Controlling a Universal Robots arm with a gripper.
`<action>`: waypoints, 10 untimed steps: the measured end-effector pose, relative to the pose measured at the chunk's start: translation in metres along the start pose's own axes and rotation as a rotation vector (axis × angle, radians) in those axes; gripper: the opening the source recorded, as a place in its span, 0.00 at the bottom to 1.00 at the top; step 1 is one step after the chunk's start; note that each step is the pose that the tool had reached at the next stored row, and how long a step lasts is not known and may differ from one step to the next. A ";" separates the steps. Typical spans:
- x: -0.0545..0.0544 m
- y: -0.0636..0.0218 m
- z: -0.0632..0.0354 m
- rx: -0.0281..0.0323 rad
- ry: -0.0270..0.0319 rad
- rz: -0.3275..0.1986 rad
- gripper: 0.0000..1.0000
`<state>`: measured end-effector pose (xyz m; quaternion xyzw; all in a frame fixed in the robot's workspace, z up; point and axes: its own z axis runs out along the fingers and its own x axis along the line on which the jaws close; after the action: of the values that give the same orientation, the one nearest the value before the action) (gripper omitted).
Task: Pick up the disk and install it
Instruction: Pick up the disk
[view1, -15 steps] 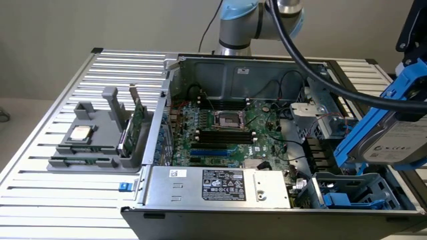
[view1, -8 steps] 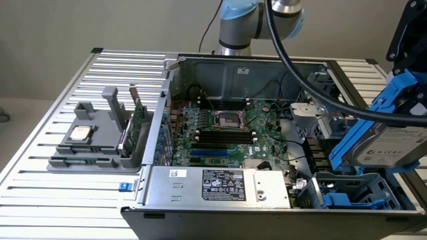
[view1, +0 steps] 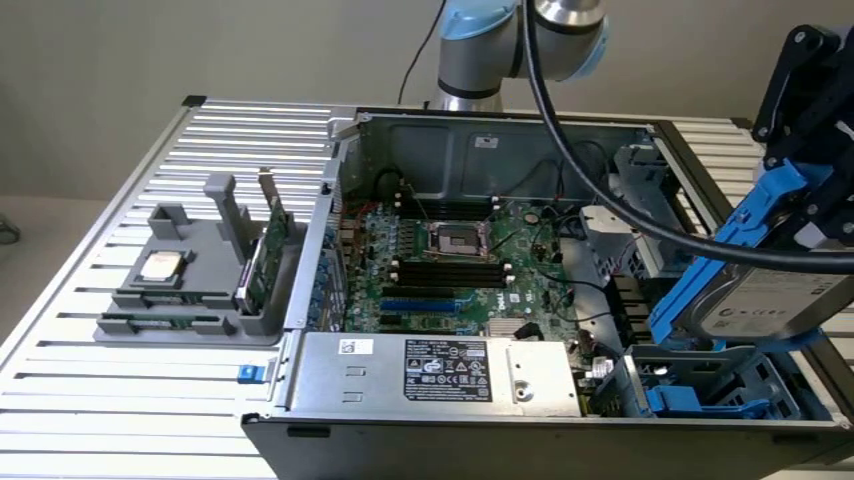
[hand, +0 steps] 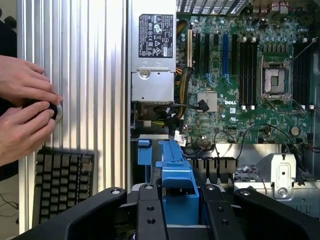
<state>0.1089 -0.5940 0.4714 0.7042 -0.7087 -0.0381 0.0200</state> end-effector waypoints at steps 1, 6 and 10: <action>0.000 -0.0002 0.0018 0.0001 0.0021 0.000 0.33; -0.001 -0.0020 0.0086 0.0004 0.0227 0.002 0.33; -0.001 -0.0029 0.0118 0.0002 0.0263 0.002 0.33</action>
<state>0.1108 -0.5930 0.4594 0.7039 -0.7092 -0.0288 0.0292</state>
